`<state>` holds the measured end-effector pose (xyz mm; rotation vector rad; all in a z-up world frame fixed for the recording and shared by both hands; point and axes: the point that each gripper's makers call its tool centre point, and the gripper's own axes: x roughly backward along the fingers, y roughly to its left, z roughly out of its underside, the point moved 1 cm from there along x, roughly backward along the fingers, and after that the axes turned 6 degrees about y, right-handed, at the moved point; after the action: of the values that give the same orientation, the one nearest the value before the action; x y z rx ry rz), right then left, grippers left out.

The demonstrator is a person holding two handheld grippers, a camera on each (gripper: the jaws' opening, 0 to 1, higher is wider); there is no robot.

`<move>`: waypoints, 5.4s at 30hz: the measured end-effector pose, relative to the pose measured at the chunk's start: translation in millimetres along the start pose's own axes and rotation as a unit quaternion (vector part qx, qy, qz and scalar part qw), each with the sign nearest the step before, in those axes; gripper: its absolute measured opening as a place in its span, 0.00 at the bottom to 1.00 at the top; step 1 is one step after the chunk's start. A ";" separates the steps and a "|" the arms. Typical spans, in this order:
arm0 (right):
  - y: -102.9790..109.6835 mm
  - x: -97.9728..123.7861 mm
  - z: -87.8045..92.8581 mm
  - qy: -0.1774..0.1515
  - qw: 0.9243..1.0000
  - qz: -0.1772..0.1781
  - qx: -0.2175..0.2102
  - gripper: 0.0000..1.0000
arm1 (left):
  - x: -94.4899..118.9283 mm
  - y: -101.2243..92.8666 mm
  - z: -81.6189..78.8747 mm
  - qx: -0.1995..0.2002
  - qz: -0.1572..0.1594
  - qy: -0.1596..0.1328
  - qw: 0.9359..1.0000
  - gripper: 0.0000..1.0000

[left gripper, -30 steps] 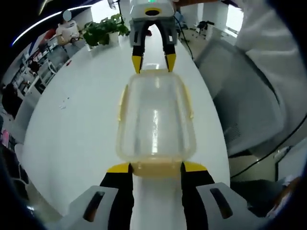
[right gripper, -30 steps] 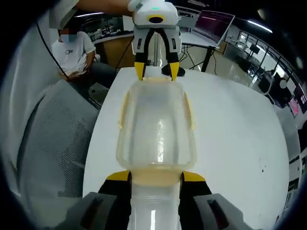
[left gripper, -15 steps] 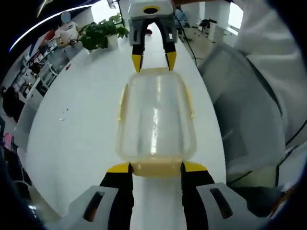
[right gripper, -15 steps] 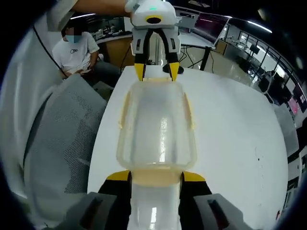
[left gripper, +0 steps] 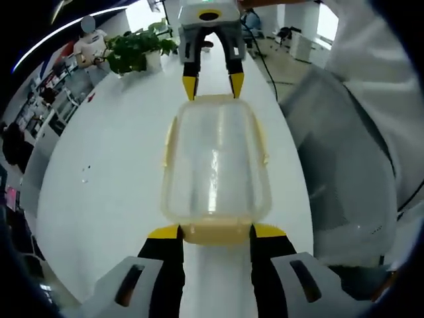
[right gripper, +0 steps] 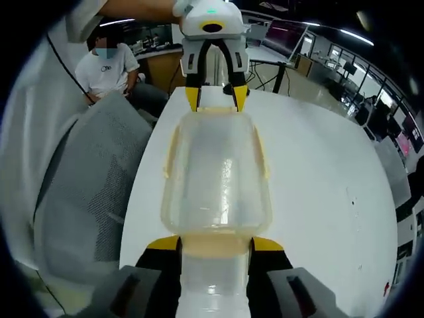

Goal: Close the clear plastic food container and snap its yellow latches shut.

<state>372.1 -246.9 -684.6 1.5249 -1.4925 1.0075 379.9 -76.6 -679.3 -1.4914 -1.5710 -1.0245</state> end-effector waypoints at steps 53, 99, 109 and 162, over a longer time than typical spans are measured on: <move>-0.3 -6.8 110.0 0.027 1.000 -0.009 -0.006 0.37 | -92.4 0.7 -66.1 -0.003 0.013 0.029 0.999 0.37; -14.1 33.8 80.7 -0.034 0.991 0.048 -0.119 0.36 | -55.8 10.7 -68.2 0.192 -0.011 -0.049 0.980 0.48; -12.3 34.5 74.9 -0.061 0.958 0.036 -0.278 0.38 | -57.3 18.5 -76.1 0.353 -0.016 -0.100 0.930 0.43; -1.3 -12.7 89.2 -0.024 0.862 0.025 -0.506 0.33 | -96.7 4.1 -77.9 0.535 -0.003 -0.094 0.840 0.33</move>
<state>375.6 -323.7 -731.7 0.7338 -1.6823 0.0920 388.8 -187.8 -734.2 -0.7734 -1.7967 0.1067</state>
